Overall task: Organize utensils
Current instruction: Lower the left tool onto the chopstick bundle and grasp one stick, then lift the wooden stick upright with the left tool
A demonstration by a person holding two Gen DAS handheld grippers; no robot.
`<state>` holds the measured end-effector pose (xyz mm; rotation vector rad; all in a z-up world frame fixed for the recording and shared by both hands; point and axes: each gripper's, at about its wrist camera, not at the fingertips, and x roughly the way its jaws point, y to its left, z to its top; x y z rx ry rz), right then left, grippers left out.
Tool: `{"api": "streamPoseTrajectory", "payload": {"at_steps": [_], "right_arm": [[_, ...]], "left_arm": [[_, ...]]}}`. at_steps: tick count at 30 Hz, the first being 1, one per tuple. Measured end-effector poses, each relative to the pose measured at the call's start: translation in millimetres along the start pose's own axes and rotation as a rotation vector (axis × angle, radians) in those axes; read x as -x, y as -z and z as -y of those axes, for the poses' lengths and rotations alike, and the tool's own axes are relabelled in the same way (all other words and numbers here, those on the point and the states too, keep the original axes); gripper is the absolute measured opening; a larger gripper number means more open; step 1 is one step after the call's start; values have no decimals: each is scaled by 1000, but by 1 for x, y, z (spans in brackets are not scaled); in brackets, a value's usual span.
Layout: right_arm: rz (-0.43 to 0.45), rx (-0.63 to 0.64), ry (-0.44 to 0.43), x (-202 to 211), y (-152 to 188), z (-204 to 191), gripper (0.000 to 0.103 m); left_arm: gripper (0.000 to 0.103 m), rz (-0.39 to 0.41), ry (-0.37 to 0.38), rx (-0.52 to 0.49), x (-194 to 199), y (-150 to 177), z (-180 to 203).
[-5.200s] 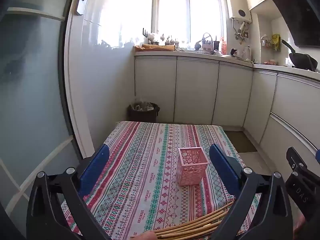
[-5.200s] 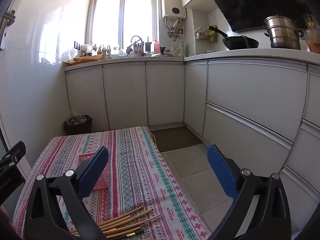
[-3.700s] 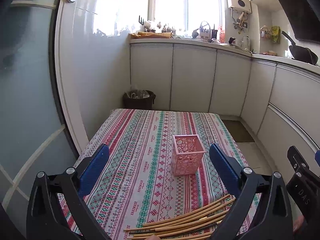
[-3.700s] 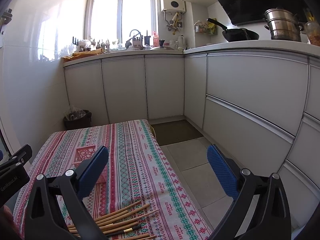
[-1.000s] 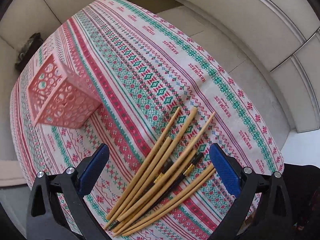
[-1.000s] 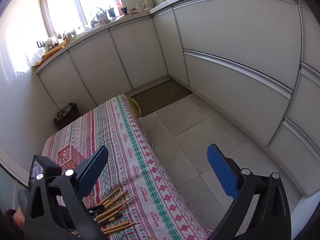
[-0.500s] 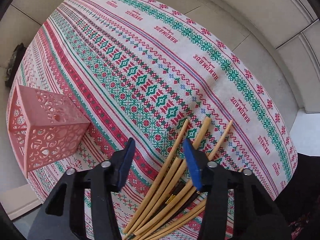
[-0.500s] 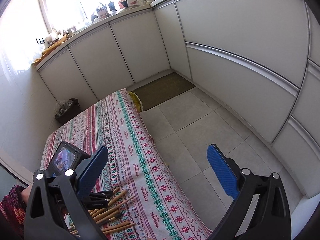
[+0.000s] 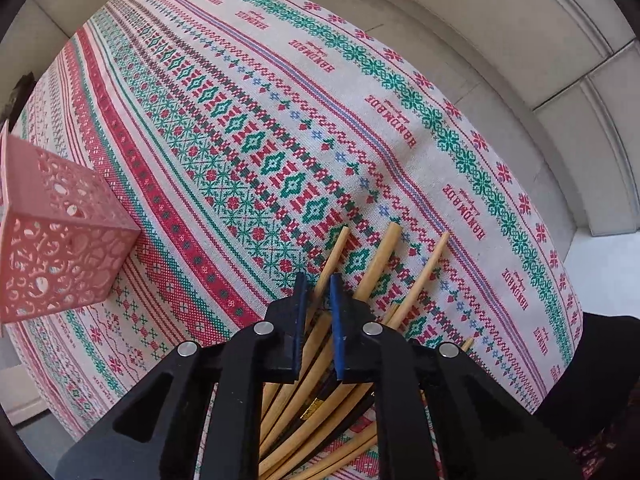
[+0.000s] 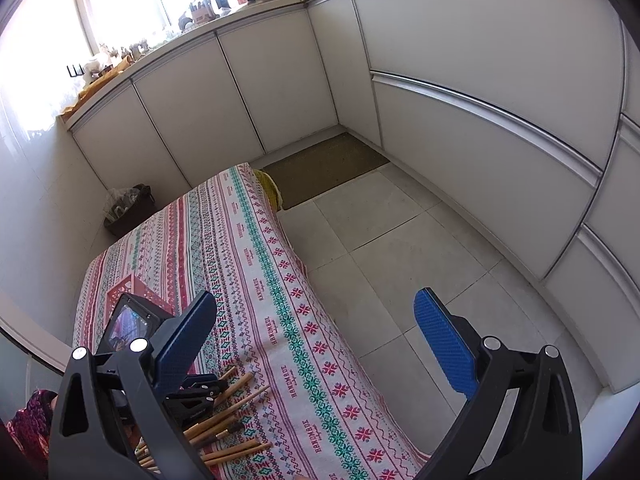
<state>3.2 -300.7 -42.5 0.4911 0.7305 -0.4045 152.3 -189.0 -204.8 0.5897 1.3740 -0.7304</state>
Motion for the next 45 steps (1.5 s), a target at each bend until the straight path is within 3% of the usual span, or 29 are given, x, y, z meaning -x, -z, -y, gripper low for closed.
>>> {"api": "streamPoseTrajectory", "payload": {"at_steps": [2, 5, 8, 14, 20, 24, 27, 31, 34, 37, 41, 45], "right_arm": [[-21, 2, 14, -7, 2, -3, 96], [-73, 4, 2, -20, 8, -11, 96], [-120, 19, -29, -30, 18, -26, 96], [-133, 71, -44, -31, 42, -57, 96], [-90, 132, -36, -15, 60, -80, 96], [-41, 153, -54, 0, 70, -90, 96], [13, 168, -65, 16, 80, -97, 96], [36, 199, -30, 24, 89, -99, 96], [-36, 187, 27, 12, 91, -91, 96], [-207, 116, 13, -16, 86, -78, 95], [-491, -48, -24, -65, 83, -66, 70], [-615, -129, 22, -95, 89, -63, 46]], "left_arm": [[9, 67, -33, 26, 6, 12, -10], [8, 265, -70, 24, 36, 41, -20], [8, 411, -129, 72, 74, 78, -26], [8, 608, -252, 197, 144, 144, -25], [6, 774, -316, 358, 189, 200, -35], [5, 939, -327, 470, 220, 237, -38], [5, 1032, -337, 508, 238, 257, -35], [5, 1099, -348, 523, 252, 268, -31], [5, 1140, -333, 537, 260, 275, -33], [5, 1191, -328, 538, 270, 282, -31], [5, 1245, -326, 528, 282, 287, -28], [5, 1272, -285, 551, 286, 293, -36]]}}
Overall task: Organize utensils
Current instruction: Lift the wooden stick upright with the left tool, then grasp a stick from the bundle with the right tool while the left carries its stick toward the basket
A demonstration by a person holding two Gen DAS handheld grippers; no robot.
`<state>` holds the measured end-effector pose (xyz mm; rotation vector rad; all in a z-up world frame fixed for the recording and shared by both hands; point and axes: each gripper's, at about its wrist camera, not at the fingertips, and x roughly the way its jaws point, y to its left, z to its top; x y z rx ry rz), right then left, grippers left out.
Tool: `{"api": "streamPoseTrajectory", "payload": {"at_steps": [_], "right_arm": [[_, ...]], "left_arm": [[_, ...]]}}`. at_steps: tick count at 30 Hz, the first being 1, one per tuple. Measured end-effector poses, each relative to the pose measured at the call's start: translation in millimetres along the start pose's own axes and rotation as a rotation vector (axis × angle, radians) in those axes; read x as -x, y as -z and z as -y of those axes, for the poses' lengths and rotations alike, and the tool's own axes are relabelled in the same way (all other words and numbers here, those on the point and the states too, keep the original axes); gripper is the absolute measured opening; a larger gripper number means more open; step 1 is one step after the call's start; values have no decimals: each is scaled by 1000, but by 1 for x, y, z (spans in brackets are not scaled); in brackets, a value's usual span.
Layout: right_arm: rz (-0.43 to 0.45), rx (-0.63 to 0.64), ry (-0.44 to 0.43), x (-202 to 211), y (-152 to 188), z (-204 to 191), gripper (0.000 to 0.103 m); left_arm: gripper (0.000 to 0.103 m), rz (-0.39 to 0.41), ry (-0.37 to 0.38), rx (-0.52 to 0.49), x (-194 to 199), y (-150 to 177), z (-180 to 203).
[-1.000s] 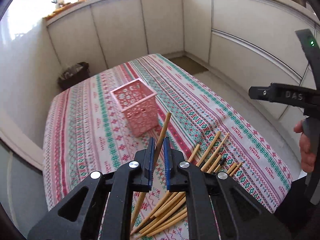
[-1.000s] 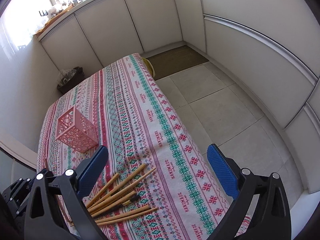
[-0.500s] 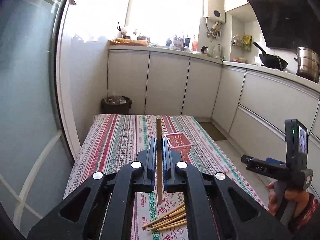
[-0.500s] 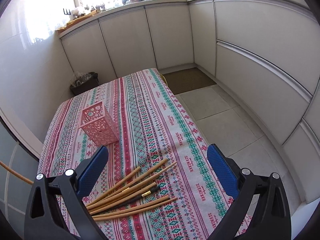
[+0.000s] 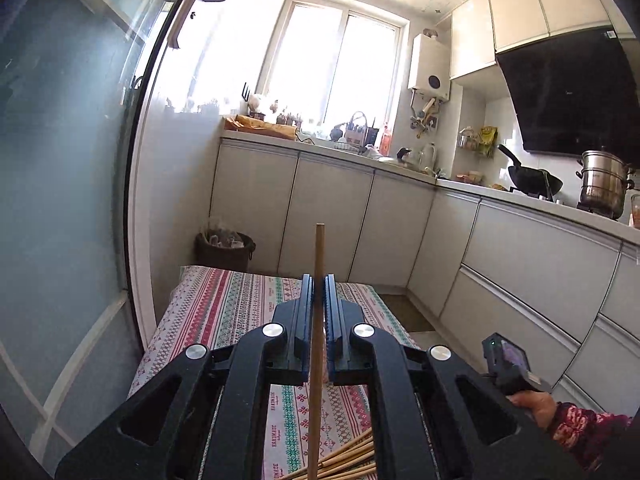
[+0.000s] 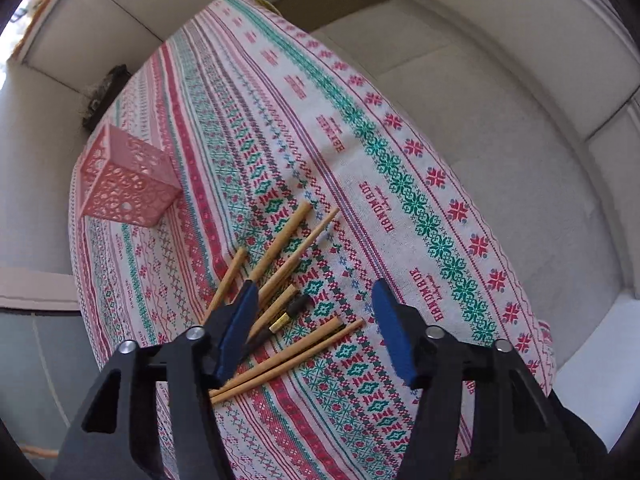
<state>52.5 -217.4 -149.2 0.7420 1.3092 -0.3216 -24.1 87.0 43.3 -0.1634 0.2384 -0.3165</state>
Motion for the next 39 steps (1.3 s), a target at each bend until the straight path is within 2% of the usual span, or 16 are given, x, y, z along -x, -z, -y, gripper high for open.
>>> {"api": "streamPoseTrajectory", "payload": {"at_steps": [2, 5, 10, 12, 14, 15, 17, 19, 21, 24, 33, 39], "right_arm": [[-37, -18, 6, -9, -2, -3, 38], [-59, -61, 1, -18, -6, -6, 37], [-134, -186, -57, -44, -15, -2, 35], [-109, -231, -80, -44, -19, 1, 32], [-98, -246, -76, -46, -22, -3, 24], [-92, -241, -74, -48, -23, -6, 12], [-60, -238, -91, -48, -21, -10, 9], [-1, -179, -96, -43, -16, -18, 6], [99, -91, -86, -27, -7, -31, 6], [223, 18, -131, 7, 13, -41, 6], [651, 330, -264, 140, 104, -49, 6], [766, 394, -378, 216, 123, -47, 6]], "left_arm": [[5, 6, 8, 22, 2, -2, -5], [5, 13, 16, 38, 4, -4, -9], [5, 12, 30, 50, 4, -3, -13], [5, 9, 29, 49, 3, -3, -13], [5, 1, 27, 51, -1, -4, -13], [5, -4, 25, 53, -3, -4, -13], [5, -13, 27, 54, -7, -4, -11], [5, -19, 32, 51, -10, -4, -9], [5, -28, 31, 45, -12, -3, -7], [5, -39, 22, 27, -15, 0, -2], [5, -60, 2, -43, -19, 12, 25], [5, -81, 18, -50, -27, 16, 34]]}}
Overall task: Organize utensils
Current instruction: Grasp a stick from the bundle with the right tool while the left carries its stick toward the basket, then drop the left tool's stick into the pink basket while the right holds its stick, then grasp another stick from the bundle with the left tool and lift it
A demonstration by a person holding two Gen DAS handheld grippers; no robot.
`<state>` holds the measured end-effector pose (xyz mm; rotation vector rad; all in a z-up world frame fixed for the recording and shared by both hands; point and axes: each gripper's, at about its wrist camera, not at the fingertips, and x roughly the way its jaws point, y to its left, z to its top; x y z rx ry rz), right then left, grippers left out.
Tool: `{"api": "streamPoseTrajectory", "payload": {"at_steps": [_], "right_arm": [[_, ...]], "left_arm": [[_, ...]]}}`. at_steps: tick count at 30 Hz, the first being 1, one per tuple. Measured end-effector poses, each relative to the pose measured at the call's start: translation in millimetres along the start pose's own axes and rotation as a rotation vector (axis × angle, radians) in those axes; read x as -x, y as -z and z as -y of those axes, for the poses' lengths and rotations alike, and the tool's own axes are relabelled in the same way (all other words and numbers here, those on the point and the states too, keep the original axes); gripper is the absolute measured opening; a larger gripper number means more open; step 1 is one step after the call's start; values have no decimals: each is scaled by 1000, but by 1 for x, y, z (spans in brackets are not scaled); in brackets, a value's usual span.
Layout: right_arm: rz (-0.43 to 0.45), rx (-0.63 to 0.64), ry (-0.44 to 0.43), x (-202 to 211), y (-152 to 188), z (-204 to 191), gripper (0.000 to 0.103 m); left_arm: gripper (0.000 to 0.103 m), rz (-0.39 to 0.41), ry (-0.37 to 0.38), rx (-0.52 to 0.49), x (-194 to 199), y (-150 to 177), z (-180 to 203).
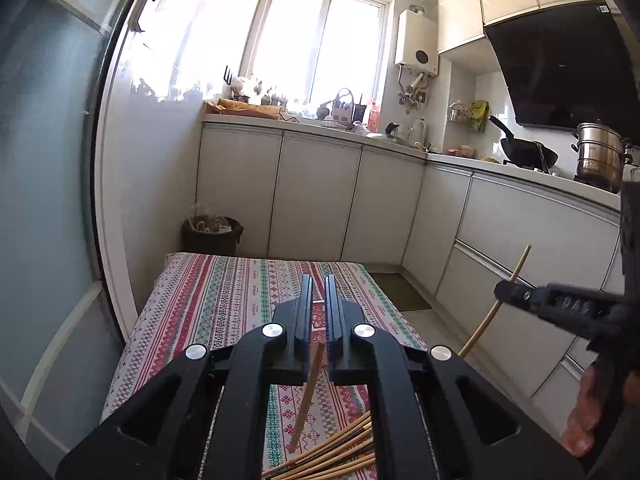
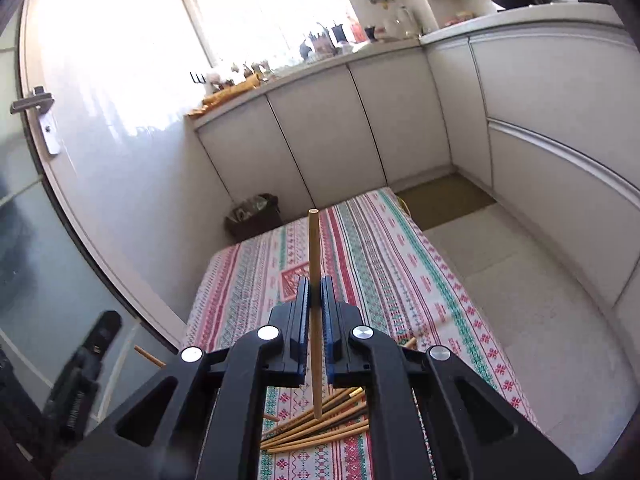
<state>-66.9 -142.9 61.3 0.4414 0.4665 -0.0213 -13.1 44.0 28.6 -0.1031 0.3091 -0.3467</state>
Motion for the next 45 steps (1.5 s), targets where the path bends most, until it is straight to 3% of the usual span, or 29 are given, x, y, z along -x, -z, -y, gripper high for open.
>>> {"api": "streamPoseTrajectory", "payload": {"at_steps": [8, 17, 19, 20, 21, 23, 26, 27, 28, 29, 31, 32, 35, 37, 39, 42, 45], "right_arm": [[116, 40, -47, 30, -61, -13, 6], [153, 21, -85, -12, -90, -1, 6], [148, 6, -91, -22, -93, 4, 6], [147, -5, -96, -24, -90, 9, 6], [147, -19, -99, -26, -89, 15, 6], [143, -59, -104, -27, -82, 29, 6], [133, -141, -111, -26, -68, 58, 6], [131, -159, -102, -27, -64, 67, 6], [121, -171, -92, -28, -60, 76, 6], [104, -175, -92, -30, -58, 81, 6], [83, -197, -107, -30, -58, 91, 6], [85, -202, -118, -28, -58, 93, 6], [122, -186, -123, -16, -61, 98, 7], [126, -189, -137, -11, -63, 104, 7], [118, -202, -148, -10, -63, 112, 7], [104, -224, -149, -10, -61, 124, 10], [96, -241, -153, -8, -60, 132, 10]], "left_arm": [[5, -2, 21, 33, -14, -17, 1], [5, 25, 44, -44, -41, -60, 15], [5, -15, 74, -93, -50, -62, 18], [13, -73, 103, -144, -58, -58, 23], [33, -155, 146, -210, -68, -51, 29], [61, -367, 275, -435, -83, -19, 47], [73, -561, 356, -1006, -68, 72, 78], [73, -630, 370, -1157, -63, 101, 82], [73, -731, 376, -1219, -63, 124, 80], [73, -838, 361, -1213, -68, 142, 76], [83, -1017, 240, -1048, -89, 163, 63], [89, -1088, 162, -924, -100, 169, 51], [88, -1249, 4, -450, -125, 174, 11], [80, -1262, -97, -226, -134, 174, -11], [68, -1264, -142, -93, -141, 176, -20], [53, -1281, -208, -23, -153, 182, -22], [47, -1281, -275, 6, -162, 191, -24]]}}
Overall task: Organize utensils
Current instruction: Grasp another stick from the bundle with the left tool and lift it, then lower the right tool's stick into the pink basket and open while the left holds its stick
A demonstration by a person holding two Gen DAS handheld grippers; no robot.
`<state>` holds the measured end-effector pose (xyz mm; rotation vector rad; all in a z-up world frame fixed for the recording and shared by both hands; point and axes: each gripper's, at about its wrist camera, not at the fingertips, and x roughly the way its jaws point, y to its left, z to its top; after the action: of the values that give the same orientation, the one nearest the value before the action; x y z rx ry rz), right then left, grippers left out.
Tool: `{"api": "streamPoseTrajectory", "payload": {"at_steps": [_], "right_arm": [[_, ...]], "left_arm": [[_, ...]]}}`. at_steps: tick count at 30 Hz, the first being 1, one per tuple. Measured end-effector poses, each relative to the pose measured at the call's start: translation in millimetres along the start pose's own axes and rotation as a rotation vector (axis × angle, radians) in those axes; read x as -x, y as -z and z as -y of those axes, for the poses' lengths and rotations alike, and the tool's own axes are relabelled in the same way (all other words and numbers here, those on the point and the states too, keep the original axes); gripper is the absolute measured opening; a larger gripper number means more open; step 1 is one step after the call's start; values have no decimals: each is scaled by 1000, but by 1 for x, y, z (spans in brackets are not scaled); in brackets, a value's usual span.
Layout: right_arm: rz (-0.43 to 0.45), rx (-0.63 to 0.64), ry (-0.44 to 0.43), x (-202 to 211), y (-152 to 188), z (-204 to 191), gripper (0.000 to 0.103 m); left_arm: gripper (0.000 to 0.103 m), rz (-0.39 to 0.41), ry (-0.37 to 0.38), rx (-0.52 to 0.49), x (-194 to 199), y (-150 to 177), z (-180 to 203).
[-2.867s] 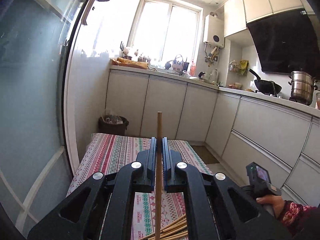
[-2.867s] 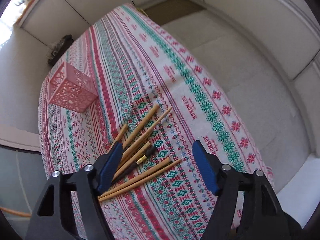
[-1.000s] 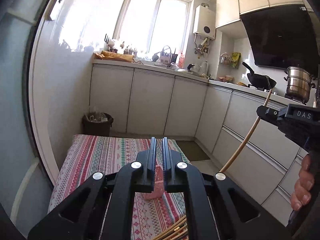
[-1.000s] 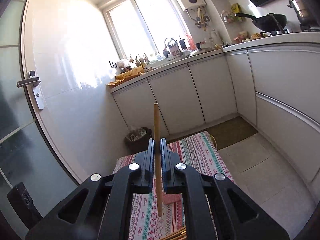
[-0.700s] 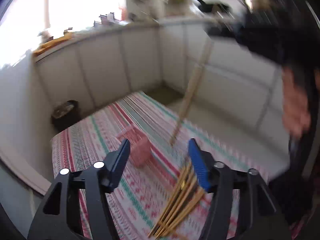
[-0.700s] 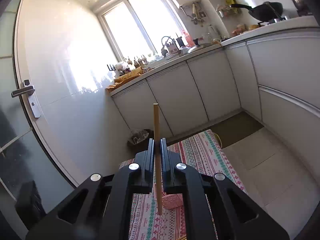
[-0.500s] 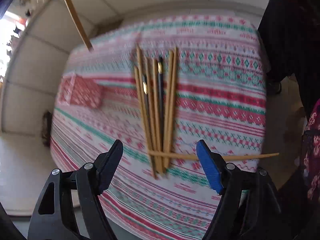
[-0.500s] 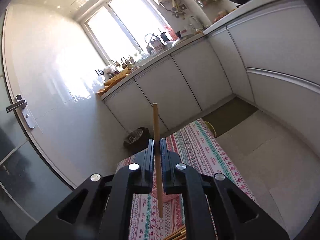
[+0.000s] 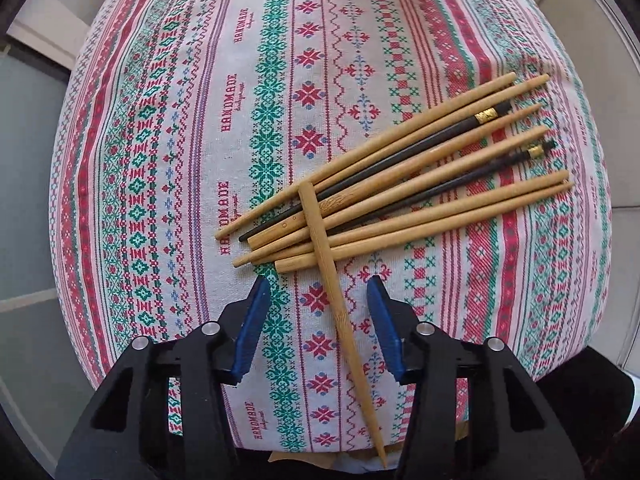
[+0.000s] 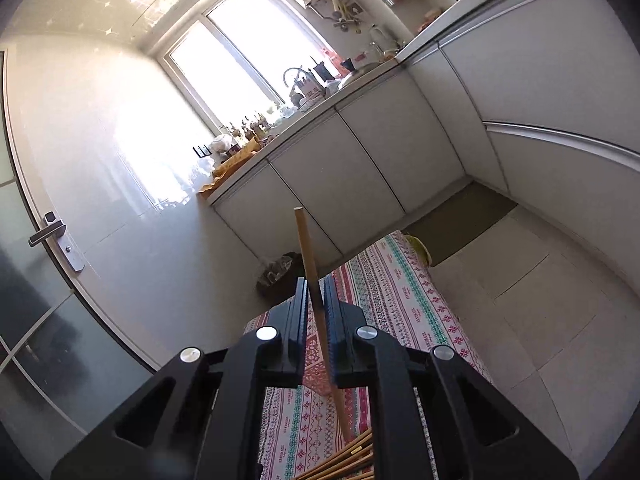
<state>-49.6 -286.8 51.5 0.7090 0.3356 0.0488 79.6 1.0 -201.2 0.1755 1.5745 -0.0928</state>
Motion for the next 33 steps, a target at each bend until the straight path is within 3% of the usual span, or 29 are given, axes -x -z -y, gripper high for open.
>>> {"api": "streamPoseTrajectory", "payload": {"at_steps": [2, 5, 6, 12, 17, 22, 26, 29, 33], "right_arm": [[-2, -3, 2, 0, -2, 3, 10], [2, -3, 0, 1, -3, 5, 10], [1, -4, -3, 1, -3, 5, 10], [-7, 2, -5, -4, 0, 0, 10], [-6, -5, -46, -8, -3, -7, 10], [12, 22, -79, -17, -17, -29, 10], [44, 87, -80, -33, -29, -55, 10], [68, 130, -87, -54, -40, -76, 10], [100, 195, -100, -90, -48, -102, 10]], "left_arm": [[41, 24, 13, 21, -5, -5, -2], [9, 72, 41, 11, -3, -8, -3], [6, 81, 46, -1, -3, -7, -2], [6, 198, 146, -45, 25, 11, -3], [6, 431, 236, -92, 84, 27, -13], [6, 739, 287, -59, 156, 24, -17], [6, 960, 372, -21, 207, 10, -25], [6, 1074, 406, 2, 232, -2, -31], [6, 1155, 453, 47, 245, -23, -40]]}}
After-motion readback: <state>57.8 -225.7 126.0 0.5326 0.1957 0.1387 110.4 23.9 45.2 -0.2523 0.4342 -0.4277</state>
